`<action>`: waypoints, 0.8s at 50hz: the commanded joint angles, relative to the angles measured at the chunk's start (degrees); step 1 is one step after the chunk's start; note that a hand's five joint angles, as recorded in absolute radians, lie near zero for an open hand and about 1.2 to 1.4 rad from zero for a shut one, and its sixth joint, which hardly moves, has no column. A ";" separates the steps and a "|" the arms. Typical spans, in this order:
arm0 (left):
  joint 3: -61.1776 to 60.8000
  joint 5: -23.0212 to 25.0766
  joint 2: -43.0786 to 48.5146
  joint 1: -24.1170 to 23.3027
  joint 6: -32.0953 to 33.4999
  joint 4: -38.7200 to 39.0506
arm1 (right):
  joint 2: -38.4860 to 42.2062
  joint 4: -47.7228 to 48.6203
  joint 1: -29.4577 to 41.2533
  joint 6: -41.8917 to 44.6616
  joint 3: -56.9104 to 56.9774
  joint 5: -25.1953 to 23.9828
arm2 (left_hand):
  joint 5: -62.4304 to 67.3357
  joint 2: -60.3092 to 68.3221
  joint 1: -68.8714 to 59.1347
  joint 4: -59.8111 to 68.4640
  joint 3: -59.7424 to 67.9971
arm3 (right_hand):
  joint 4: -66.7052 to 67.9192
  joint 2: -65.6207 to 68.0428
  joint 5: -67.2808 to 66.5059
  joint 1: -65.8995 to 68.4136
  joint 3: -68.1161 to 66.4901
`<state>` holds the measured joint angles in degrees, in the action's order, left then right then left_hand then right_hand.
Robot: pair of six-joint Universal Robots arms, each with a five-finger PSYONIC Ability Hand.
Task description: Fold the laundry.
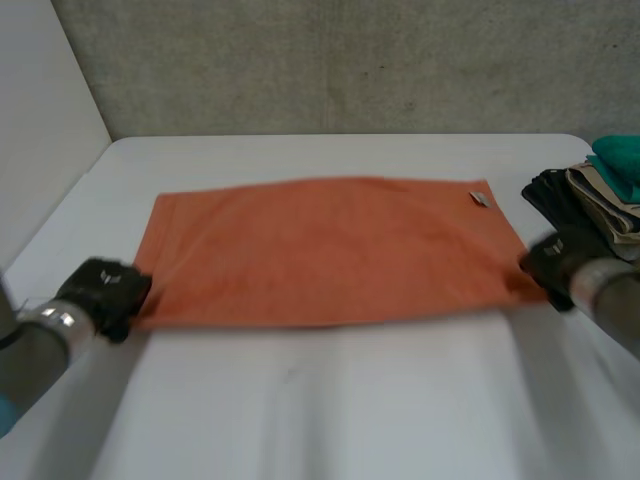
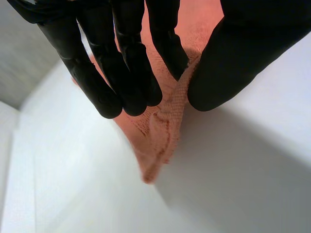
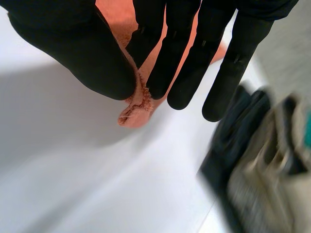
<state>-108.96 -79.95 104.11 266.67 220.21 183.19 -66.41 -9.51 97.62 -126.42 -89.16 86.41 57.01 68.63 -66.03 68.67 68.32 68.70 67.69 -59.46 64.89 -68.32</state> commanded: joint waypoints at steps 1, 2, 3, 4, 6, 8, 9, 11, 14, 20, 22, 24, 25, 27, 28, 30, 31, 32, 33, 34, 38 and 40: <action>-8.90 4.80 -16.65 8.33 9.96 -19.69 | -11.45 -17.82 -5.25 13.30 -10.15 -1.59 | 12.99 11.37 -13.97 11.33 11.68 | 11.30 12.31 -10.54 15.11 -11.68; -9.07 5.59 -17.62 9.30 10.84 -20.93 | -12.16 -17.47 -5.25 14.18 -10.94 -2.03 | 12.99 11.37 -13.97 11.33 11.68 | 11.30 12.31 -10.54 15.11 -11.68; -9.16 6.46 -18.41 10.18 11.72 -21.98 | -12.77 -17.03 -5.25 14.80 -11.65 -2.55 | 12.99 11.37 -13.97 11.33 11.68 | 11.30 12.31 -10.54 15.11 -11.68; -8.99 8.56 -19.55 11.75 13.30 -23.13 | -13.47 -16.07 -5.43 15.85 -12.52 -3.25 | 12.99 11.37 -13.97 11.33 11.68 | 11.30 12.31 -10.54 15.11 -11.68; -8.38 10.86 -19.91 12.64 14.45 -22.88 | -13.22 -15.10 -5.69 16.30 -12.53 -3.52 | 12.99 11.37 -13.97 11.33 11.68 | 11.30 12.31 -10.54 15.11 -11.68; -6.36 13.67 -18.52 12.65 15.68 -20.77 | -10.85 -12.65 -5.69 15.95 -11.40 -3.44 | 12.99 11.37 -13.97 11.33 11.68 | 11.30 12.31 -10.54 15.11 -11.68; -5.39 14.38 -17.03 12.39 15.77 -19.63 | -9.80 -11.50 -5.69 15.34 -10.69 -3.35 | 12.99 11.37 -13.97 11.33 11.68 | 11.30 12.31 -10.54 15.11 -11.68; -1.20 14.56 -11.25 10.12 15.51 -15.34 | -6.91 -8.09 -4.91 12.72 -7.72 -3.00 | 12.99 11.37 -13.97 11.33 11.68 | 11.30 12.31 -10.54 15.11 -11.68; 4.09 12.28 -5.26 6.24 14.63 -11.46 | -3.82 -4.21 -3.50 8.75 -3.93 -2.12 | 12.99 11.37 -13.97 11.33 11.68 | 11.30 12.31 -10.54 15.11 -11.68; 21.05 2.88 9.34 -2.55 11.38 -6.61 | 4.35 4.93 -0.33 1.19 5.21 2.09 | 12.99 11.37 -13.97 11.33 11.68 | 11.30 12.31 -10.54 15.11 -11.68; 25.27 0.77 12.41 -3.96 10.85 -6.18 | 6.02 7.22 0.46 0.83 6.88 2.89 | 12.99 11.37 -13.97 11.33 11.68 | 11.30 12.31 -10.54 15.11 -11.68; 31.51 -1.52 16.72 -5.72 10.06 -5.82 | 8.40 10.73 1.25 0.74 9.26 3.50 | 12.99 11.37 -13.97 11.33 11.68 | 11.30 12.31 -10.54 15.11 -11.68; 33.62 -2.13 18.22 -6.16 9.80 -5.65 | 9.19 11.96 1.43 0.74 10.05 3.51 | 12.99 11.37 -13.97 11.33 11.68 | 11.30 12.31 -10.54 15.11 -11.68; 39.31 -3.89 22.25 -7.04 9.45 -5.38 | 12.08 15.64 1.95 0.92 12.50 3.77 | 12.99 11.37 -13.97 11.33 11.68 | 11.30 12.31 -10.54 15.11 -11.68; 41.18 -4.33 23.58 -7.30 9.36 -5.38 | 13.14 16.80 2.04 0.92 13.30 3.77 | 12.99 11.37 -13.97 11.33 11.68 | 11.30 12.31 -10.54 15.11 -11.68; 44.61 -5.04 26.04 -7.74 8.92 -5.56 | 14.90 19.00 2.31 0.92 15.06 3.77 | 12.99 11.37 -13.97 11.33 11.68 | 11.30 12.31 -10.54 15.11 -11.68; 47.32 -5.65 28.58 -8.00 8.74 -5.56 | 16.73 20.48 2.39 1.09 16.80 3.86 | 12.99 11.37 -13.97 11.33 11.68 | 11.30 12.31 -10.54 15.11 -11.68; 48.57 -5.83 29.47 -8.18 8.66 -5.56 | 17.71 21.37 2.39 1.27 17.78 3.86 | 12.99 11.37 -13.97 11.33 11.68 | 11.30 12.31 -10.54 15.11 -11.68; 49.71 -5.92 30.52 -8.36 8.65 -5.56 | 18.59 21.99 2.48 1.44 18.57 3.86 | 12.99 11.37 -13.97 11.33 11.68 | 11.30 12.31 -10.54 15.11 -11.68; 50.77 -6.01 31.32 -8.62 8.57 -5.56 | 19.56 22.43 2.57 1.62 19.36 3.94 | 12.99 11.37 -13.97 11.33 11.68 | 11.30 12.31 -10.54 15.11 -11.68; 53.32 -5.92 33.61 -9.76 8.04 -4.68 | 22.90 23.05 3.01 3.11 22.27 4.21 | 12.99 11.37 -13.97 11.33 11.68 | 11.30 12.31 -10.54 15.11 -11.68; 53.24 -5.31 34.31 -10.29 7.25 -3.28 | 24.40 23.31 3.71 3.64 23.32 5.17 | -15.61 -17.23 14.64 -17.27 -16.92 | -0.88 0.13 1.64 2.94 0.50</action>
<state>-57.70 -86.11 135.85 257.57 228.54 178.07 -46.02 13.00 100.42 -124.42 -69.06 90.56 56.75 68.02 -65.62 68.39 68.03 68.70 67.69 -59.47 64.89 -68.32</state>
